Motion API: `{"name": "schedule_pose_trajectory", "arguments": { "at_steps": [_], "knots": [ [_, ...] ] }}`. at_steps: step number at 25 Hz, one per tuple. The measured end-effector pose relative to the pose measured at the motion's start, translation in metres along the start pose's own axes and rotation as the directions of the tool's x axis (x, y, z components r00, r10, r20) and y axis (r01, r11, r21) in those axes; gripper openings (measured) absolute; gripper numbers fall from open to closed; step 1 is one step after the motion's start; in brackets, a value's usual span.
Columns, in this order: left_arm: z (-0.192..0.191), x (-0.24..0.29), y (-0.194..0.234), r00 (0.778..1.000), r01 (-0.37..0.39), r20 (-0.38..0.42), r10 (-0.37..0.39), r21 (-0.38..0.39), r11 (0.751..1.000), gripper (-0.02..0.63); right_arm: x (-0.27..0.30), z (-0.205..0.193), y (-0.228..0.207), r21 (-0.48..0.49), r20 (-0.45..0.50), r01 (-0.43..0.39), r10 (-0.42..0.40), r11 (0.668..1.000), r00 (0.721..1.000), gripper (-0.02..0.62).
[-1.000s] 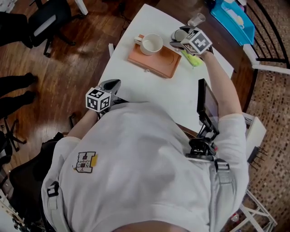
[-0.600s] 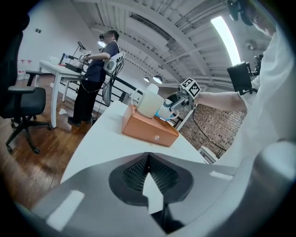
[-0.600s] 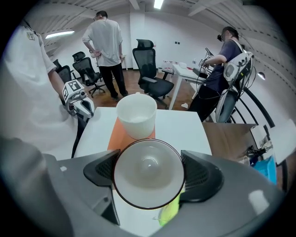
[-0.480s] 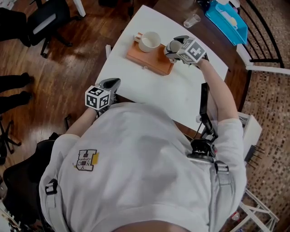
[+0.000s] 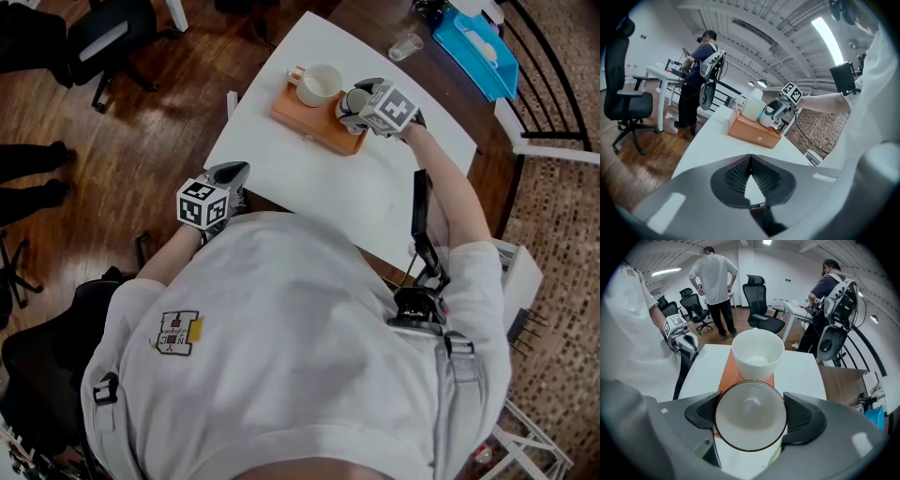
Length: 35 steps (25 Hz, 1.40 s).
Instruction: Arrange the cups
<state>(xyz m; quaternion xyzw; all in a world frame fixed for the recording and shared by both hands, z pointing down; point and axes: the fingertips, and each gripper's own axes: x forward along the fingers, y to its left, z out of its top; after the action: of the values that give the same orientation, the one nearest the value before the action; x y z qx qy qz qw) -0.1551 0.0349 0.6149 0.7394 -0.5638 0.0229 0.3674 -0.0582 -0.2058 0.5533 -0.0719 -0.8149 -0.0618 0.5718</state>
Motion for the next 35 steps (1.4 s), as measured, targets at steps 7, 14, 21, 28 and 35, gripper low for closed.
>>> {"name": "schedule_pose_trajectory", "arguments": {
  "at_steps": [7, 14, 21, 28, 35],
  "knots": [
    [-0.004, -0.008, 0.008, 1.0, -0.015, 0.004, 0.015, -0.008, 1.0, 0.0, 0.004, 0.005, 0.002, -0.047, -0.016, 0.027, -0.028, 0.999, 0.999, 0.403],
    [-0.005, -0.006, 0.006, 1.0, -0.004, -0.004, 0.004, -0.012, 1.0, 0.0, 0.005, 0.002, 0.005, -0.051, -0.001, 0.037, -0.037, 0.998, 0.999, 0.397],
    [-0.007, -0.009, 0.007, 1.0, -0.005, -0.006, 0.005, -0.022, 1.0, 0.0, 0.005, 0.003, 0.008, -0.048, 0.019, 0.013, -0.012, 0.999, 1.0, 0.402],
    [-0.011, -0.009, 0.005, 1.0, -0.005, -0.031, 0.005, -0.016, 1.0, 0.0, 0.004, 0.012, 0.012, 0.011, 0.087, -0.039, 0.037, 0.999, 0.995, 0.44],
    [-0.011, -0.003, 0.009, 0.998, 0.016, -0.055, -0.016, -0.013, 1.0, 0.0, -0.017, 0.019, -0.003, 0.103, 0.207, -0.023, 0.001, 0.994, 0.978, 0.442]
  ]
}}
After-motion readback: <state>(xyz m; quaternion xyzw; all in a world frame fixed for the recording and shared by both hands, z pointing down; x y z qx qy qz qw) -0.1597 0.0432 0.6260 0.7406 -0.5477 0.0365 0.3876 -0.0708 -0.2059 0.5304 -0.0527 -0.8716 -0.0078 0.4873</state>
